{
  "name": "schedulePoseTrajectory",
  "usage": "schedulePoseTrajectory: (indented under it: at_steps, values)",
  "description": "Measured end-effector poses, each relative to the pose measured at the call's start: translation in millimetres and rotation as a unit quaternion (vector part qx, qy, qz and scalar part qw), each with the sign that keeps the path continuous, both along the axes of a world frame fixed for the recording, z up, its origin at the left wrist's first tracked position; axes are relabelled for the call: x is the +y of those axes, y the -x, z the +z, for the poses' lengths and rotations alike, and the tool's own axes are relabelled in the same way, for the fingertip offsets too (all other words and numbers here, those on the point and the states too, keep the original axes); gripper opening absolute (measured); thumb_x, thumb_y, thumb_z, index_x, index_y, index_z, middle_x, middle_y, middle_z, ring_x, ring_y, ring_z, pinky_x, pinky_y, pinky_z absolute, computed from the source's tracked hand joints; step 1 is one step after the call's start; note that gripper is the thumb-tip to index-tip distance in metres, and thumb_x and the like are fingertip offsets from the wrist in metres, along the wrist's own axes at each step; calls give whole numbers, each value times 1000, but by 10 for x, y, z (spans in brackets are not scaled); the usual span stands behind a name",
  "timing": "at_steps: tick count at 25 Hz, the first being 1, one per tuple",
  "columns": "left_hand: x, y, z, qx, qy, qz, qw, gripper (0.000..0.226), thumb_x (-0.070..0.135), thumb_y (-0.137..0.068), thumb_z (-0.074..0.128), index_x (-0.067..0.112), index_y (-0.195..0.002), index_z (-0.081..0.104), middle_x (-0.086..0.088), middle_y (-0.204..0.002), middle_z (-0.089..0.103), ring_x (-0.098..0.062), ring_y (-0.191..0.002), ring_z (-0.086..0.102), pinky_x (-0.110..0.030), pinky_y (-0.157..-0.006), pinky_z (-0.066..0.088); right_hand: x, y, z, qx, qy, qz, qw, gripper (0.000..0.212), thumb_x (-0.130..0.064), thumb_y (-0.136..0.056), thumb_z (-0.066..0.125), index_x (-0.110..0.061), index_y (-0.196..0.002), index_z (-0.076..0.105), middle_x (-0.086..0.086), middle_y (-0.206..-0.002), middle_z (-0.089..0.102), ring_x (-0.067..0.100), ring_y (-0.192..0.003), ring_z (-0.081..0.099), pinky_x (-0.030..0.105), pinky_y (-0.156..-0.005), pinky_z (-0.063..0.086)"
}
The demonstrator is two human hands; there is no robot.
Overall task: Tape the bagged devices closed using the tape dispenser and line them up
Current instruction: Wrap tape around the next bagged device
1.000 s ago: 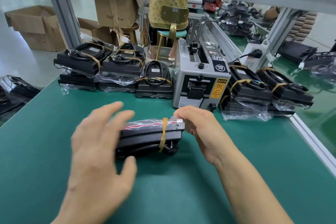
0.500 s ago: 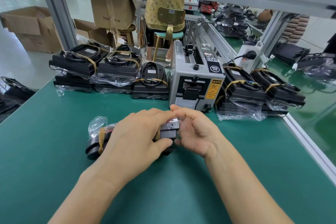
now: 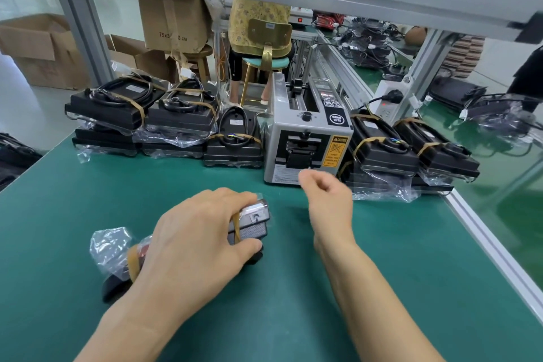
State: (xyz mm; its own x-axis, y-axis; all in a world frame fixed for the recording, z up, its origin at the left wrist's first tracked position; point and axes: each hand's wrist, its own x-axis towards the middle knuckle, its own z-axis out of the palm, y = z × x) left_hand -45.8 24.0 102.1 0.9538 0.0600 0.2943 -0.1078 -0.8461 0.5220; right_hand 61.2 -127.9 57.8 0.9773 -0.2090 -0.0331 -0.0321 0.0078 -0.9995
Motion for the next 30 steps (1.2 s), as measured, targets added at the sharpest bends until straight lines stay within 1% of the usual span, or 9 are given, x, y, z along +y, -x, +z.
schedulePoseTrajectory:
  at_steps: [2,4,7,14,17,21,24,27,30]
  values:
    - [-6,11,6,2,-5,6,1000,46,47,-58,58,39,-103,66,20,-92,66,-9,-88,58,-29,-71,45,-8,-148,65,-9,11,-40,999,12,-19,-88,65,-26,-79,69,-18,-76,68,-9,-67,59,5,-59,42]
    - [-14,18,12,6,-7,9,1000,46,47,-58,58,39,-103,66,20,-93,66,-9,-89,58,-28,-71,44,30,-279,100,-6,42,-71,997,8,-24,-88,65,-25,-82,70,-17,-78,66,-2,-73,58,17,-65,42]
    - [-16,22,18,6,-7,10,1000,46,48,-58,58,38,-102,66,20,-94,65,-10,-89,58,-29,-72,45,95,-425,132,11,82,-106,991,13,-30,-89,64,-22,-79,68,-12,-76,65,10,-76,58,28,-70,43]
    - [-16,21,2,2,-14,8,1000,49,47,-60,58,37,-107,66,20,-97,66,-10,-93,60,-29,-75,46,201,-585,175,41,122,-170,977,31,-33,-85,67,-28,-57,56,-6,-74,64,22,-80,61,32,-73,46]
    - [-8,24,-6,4,-12,5,1000,47,46,-66,66,37,-111,65,21,-102,65,-9,-97,58,-27,-78,44,210,-621,168,37,114,-181,976,29,-29,-84,69,-26,-58,58,-3,-78,67,21,-79,62,29,-70,44]
    - [23,9,-36,7,-11,0,1000,48,45,-70,72,40,-117,61,22,-108,63,-3,-103,52,-20,-79,35,210,-559,208,46,20,-157,986,17,-23,-83,71,-24,-68,64,-7,-78,66,12,-75,58,25,-70,42]
    - [34,-13,-50,3,-18,0,1000,47,47,-71,68,41,-116,60,22,-107,62,-2,-101,50,-19,-78,32,171,-338,254,55,-34,-104,992,10,-22,-82,72,-19,-74,69,-12,-63,56,4,-57,45,20,-57,36]
    - [27,-5,-39,-9,-11,5,1000,44,48,-64,60,39,-107,65,19,-99,65,-6,-95,56,-24,-78,41,98,-74,275,55,-90,-52,993,22,-21,-84,70,-20,-65,59,-10,-56,41,5,-50,31,18,-53,26]
    - [8,12,-20,-16,3,9,1000,42,45,-60,61,36,-100,67,17,-92,67,-11,-89,60,-31,-73,49,32,135,307,63,-185,-4,981,20,-19,-88,65,-21,-71,56,-9,-54,38,4,-46,30,16,-48,25]
